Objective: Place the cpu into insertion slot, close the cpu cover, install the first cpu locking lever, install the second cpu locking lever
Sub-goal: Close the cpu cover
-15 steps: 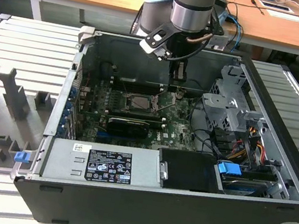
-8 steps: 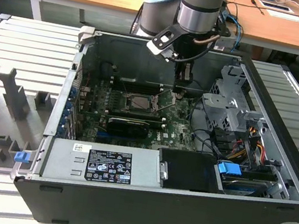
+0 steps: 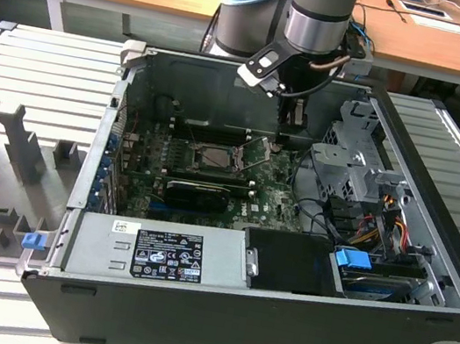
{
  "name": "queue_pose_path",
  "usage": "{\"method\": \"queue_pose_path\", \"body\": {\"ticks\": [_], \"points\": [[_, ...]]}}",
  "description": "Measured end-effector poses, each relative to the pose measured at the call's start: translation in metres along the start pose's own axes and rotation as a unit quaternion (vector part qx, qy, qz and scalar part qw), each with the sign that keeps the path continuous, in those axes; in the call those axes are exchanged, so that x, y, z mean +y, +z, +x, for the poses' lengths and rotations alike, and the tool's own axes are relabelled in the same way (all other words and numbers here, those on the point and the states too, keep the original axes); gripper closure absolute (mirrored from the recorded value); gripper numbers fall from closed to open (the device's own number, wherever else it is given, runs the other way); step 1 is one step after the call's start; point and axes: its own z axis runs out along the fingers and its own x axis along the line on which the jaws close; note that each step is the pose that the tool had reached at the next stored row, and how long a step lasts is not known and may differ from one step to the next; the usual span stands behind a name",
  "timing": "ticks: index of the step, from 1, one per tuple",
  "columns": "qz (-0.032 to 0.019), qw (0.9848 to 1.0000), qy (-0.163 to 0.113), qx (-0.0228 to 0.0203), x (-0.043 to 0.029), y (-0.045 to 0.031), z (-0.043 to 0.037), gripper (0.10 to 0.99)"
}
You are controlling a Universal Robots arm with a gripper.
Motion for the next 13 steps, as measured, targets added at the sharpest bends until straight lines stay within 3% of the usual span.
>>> {"method": "queue_pose_path", "body": {"ticks": [13], "points": [[0.0000, 1.0000, 0.000, -0.0004, 0.0161, 0.0013, 0.0002, 0.980]]}}
